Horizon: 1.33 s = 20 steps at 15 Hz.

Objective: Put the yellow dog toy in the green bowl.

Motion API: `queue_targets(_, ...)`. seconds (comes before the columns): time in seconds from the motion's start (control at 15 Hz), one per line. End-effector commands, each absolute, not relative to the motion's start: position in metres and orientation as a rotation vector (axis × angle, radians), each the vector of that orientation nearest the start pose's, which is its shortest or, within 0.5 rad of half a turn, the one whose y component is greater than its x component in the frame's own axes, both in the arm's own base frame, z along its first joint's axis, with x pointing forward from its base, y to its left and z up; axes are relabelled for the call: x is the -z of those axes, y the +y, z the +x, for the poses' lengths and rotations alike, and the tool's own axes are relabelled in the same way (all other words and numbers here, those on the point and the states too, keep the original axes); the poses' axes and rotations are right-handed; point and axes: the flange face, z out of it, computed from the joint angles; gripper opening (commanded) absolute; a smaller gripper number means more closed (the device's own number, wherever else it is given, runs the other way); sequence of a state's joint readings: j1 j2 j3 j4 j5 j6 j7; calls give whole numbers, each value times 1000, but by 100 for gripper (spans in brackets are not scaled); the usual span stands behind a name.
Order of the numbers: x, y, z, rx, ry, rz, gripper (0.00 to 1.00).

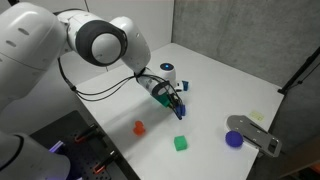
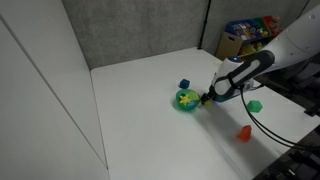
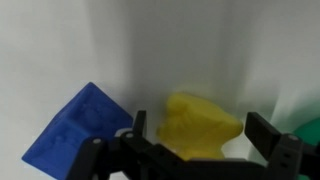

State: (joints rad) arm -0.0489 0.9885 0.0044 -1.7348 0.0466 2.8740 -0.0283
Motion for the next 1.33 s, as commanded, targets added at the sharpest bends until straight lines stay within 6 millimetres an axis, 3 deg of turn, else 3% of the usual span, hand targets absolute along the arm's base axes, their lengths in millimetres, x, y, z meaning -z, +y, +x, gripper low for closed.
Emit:
queue_targets(0.0, -21, -32, 652, 288, 98, -3107, 100)
queue_targets(0.07, -20, -32, 652, 292, 96, -3108, 75)
queue_targets(0.13, -20, -33, 653, 299, 95, -3110, 72)
queue_targets(0.33, -31, -34, 656, 330, 93, -3115, 51)
queue_targets(0.6, -50, -38, 655, 310, 105, -3118, 39)
queue_targets(0.8, -72, -41, 658, 336, 121, -3128, 16)
queue_targets(1.07, -111, -39, 665, 416, 121, -3141, 13)
queue_targets(1.27, -141, -20, 671, 489, 63, -3134, 13)
